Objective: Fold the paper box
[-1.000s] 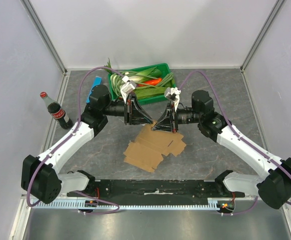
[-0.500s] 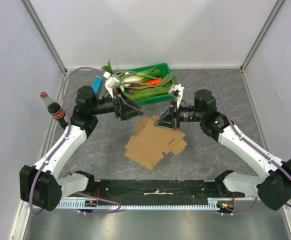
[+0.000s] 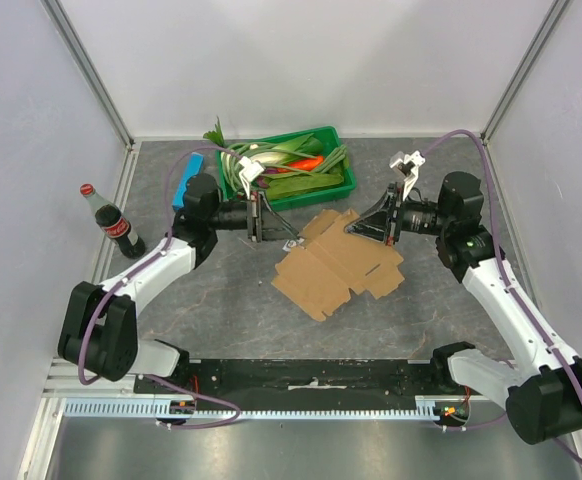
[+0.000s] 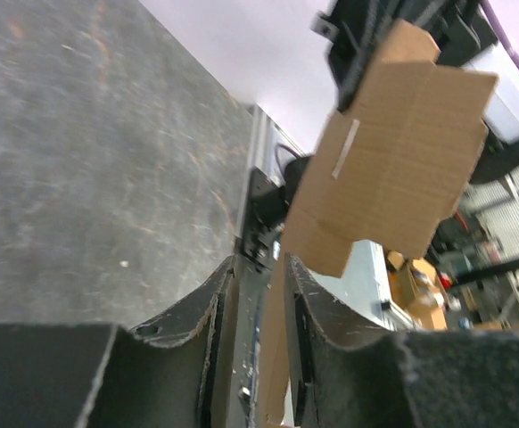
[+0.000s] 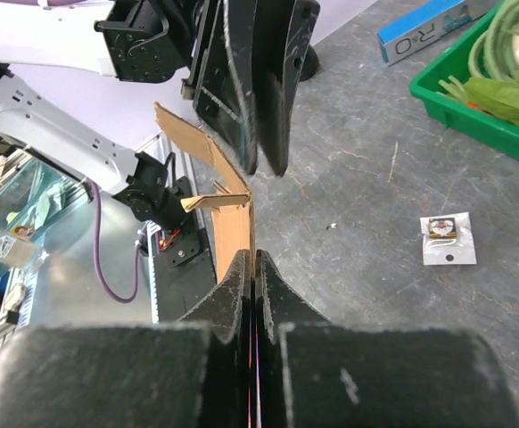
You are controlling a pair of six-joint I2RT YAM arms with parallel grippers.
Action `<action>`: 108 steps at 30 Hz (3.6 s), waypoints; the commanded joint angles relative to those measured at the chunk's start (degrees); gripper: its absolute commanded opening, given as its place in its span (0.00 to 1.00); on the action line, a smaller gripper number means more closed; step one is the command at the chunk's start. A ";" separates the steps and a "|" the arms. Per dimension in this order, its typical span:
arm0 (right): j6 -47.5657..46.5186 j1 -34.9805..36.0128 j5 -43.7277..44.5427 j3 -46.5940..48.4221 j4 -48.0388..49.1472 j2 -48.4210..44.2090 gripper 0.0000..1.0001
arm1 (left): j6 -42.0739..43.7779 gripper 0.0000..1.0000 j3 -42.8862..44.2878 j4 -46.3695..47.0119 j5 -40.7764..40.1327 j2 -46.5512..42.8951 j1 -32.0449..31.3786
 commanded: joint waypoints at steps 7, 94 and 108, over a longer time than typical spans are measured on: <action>2.15 -0.29 -3.89 -0.26 3.98 -2.17 0.00 | -1.04 0.33 1.12 6.07 6.97 -0.47 -6.90; -28.61 16.15 40.84 -1.05 -17.82 18.75 0.22 | 21.45 0.05 -23.75 30.69 -51.30 7.88 -22.81; -38.53 32.93 75.54 -4.04 -12.98 13.03 0.00 | 17.41 0.43 -26.03 13.63 -60.45 -10.06 -22.73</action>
